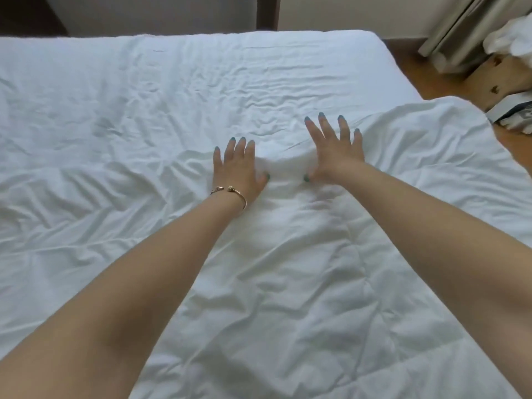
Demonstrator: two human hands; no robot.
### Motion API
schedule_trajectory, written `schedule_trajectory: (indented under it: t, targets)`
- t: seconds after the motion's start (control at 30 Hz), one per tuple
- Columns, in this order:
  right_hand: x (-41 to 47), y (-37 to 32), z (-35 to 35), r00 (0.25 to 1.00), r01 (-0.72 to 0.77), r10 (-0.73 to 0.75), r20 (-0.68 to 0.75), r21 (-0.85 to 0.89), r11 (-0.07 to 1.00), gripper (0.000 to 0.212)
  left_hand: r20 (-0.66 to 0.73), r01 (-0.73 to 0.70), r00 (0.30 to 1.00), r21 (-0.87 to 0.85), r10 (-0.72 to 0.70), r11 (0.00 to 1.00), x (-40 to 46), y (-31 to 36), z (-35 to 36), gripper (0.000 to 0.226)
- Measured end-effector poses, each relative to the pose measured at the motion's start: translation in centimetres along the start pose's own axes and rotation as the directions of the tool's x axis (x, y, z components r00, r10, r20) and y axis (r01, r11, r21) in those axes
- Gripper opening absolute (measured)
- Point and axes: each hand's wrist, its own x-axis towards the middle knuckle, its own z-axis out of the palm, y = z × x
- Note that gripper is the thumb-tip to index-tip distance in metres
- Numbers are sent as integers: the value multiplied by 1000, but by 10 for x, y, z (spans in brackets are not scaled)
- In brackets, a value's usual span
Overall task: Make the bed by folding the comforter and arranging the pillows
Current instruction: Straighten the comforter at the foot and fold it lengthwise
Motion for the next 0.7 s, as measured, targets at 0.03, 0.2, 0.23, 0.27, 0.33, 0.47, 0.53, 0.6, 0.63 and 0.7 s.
schedule_trajectory:
  t: [0.03, 0.2, 0.23, 0.27, 0.33, 0.47, 0.53, 0.6, 0.63, 0.7]
  targets:
    - [9, 7, 3, 999, 44, -44, 8, -47, 998, 129, 64, 4, 998, 89, -10, 996, 7, 0, 2, 90]
    - [21, 6, 36, 976, 164, -174, 129, 86, 983, 123, 216, 36, 974, 173, -74, 984, 13, 3, 2, 90]
    - [25, 5, 34, 964, 194, -212, 160, 122, 973, 105, 210, 9, 977, 149, -41, 989, 15, 4, -1, 81]
    - [31, 7, 28, 955, 231, -249, 160, 121, 965, 80, 179, -8, 984, 106, -11, 994, 19, 4, -7, 73]
    - [53, 11, 15, 963, 269, -268, -29, 54, 962, 41, 9, 4, 1000, 27, -4, 1000, 36, 5, -20, 61]
    - [70, 7, 33, 913, 63, -6, -409, 125, 990, 86, -373, 139, 928, 322, -10, 936, 50, 11, -10, 68]
    - [52, 2, 70, 906, -62, 129, -403, 175, 983, 100, -457, 98, 887, 312, 59, 945, 27, 16, 30, 58]
    - [42, 0, 109, 804, -12, 131, -580, 205, 979, 75, -425, 99, 905, 211, 0, 972, -1, 16, 73, 46]
    - [43, -1, 123, 730, 55, 91, -678, 190, 980, 58, -368, 130, 928, 157, -64, 979, -8, 16, 87, 48]
    - [54, 3, 139, 710, 141, 35, -703, 191, 971, 45, -267, 195, 950, 111, -160, 974, -1, 15, 100, 62]
